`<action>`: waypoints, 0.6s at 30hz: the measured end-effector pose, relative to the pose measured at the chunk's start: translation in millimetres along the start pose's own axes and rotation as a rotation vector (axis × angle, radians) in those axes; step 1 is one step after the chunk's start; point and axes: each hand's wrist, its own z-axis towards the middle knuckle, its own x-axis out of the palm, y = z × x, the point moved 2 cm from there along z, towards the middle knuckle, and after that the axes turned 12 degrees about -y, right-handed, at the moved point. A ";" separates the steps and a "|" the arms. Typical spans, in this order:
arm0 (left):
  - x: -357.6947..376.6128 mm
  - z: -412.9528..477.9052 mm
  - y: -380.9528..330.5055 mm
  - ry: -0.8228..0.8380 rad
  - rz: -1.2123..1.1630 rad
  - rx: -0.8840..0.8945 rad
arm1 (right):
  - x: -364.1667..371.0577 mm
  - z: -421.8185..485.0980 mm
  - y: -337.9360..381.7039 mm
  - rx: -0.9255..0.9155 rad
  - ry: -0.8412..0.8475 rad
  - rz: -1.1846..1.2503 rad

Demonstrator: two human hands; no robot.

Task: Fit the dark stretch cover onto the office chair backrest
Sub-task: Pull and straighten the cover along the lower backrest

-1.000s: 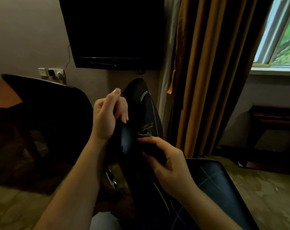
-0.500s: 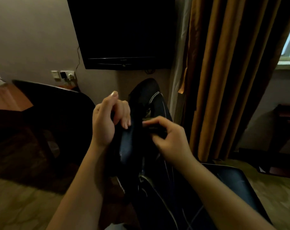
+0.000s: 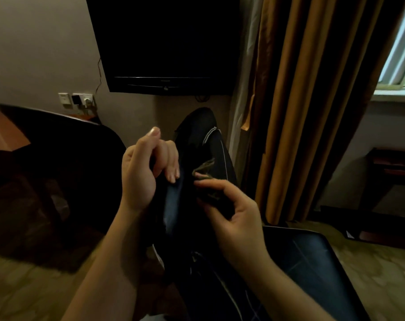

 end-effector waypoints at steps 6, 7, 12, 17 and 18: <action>-1.3 1.6 -0.7 0.007 0.009 -0.008 | 27.7 65.8 0.9 -0.137 -0.061 -0.150; -2.0 1.3 -1.0 0.015 0.014 0.001 | 35.4 81.4 0.7 -0.163 -0.064 -0.177; -4.3 -1.4 -1.1 0.049 0.047 0.020 | 55.2 123.4 -10.4 -0.205 -0.100 -0.232; -2.5 -5.1 -1.0 0.030 0.027 0.037 | 44.8 109.4 -27.9 -0.149 -0.254 -0.188; -2.7 -5.3 -1.2 0.028 0.022 0.033 | 41.6 107.5 -30.5 -0.126 -0.279 -0.189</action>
